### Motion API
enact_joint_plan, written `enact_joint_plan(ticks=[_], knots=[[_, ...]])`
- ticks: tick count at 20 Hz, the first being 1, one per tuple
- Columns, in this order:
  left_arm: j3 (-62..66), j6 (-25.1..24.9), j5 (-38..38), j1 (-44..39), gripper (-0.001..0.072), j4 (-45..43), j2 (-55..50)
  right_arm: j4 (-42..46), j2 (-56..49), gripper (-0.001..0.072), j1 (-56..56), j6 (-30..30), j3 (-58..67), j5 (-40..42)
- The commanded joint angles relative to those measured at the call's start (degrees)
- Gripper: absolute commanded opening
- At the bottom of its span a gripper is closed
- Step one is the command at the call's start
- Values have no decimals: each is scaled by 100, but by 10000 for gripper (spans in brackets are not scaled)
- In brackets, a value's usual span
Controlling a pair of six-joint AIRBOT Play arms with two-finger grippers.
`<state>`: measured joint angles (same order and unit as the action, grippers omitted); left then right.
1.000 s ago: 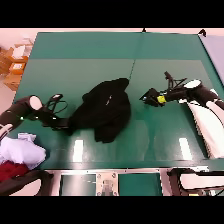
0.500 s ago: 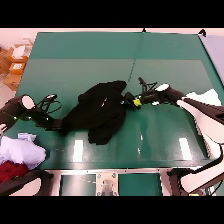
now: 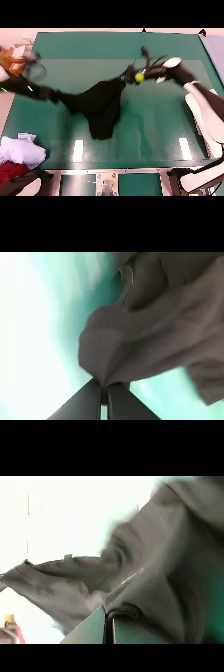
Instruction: Fold the shirts.
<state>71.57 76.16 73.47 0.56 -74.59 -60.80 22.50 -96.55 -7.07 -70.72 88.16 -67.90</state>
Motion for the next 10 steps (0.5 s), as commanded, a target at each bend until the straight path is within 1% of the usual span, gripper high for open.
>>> enact_joint_plan(ticks=[1, 4, 6, 8, 10], knots=[[2312, 50, 251, 2, 24, 177, 680, -46, 708, 14, 564, -509, 1637, -922], [4319, 98, 197, 2, 24, 831, 970, -46, 1364, 13, 966, -802, 3069, -1158], [5401, 168, 192, 2, 24, 1255, 970, -48, 1904, 14, 1180, -837, 3458, -1075], [5860, 216, 232, 2, 24, 1508, 973, -44, 2417, 14, 1401, -730, 3414, -979], [5810, 389, 367, 2, 24, 1565, 973, -42, 2697, 14, 1613, -684, 3379, -973]])
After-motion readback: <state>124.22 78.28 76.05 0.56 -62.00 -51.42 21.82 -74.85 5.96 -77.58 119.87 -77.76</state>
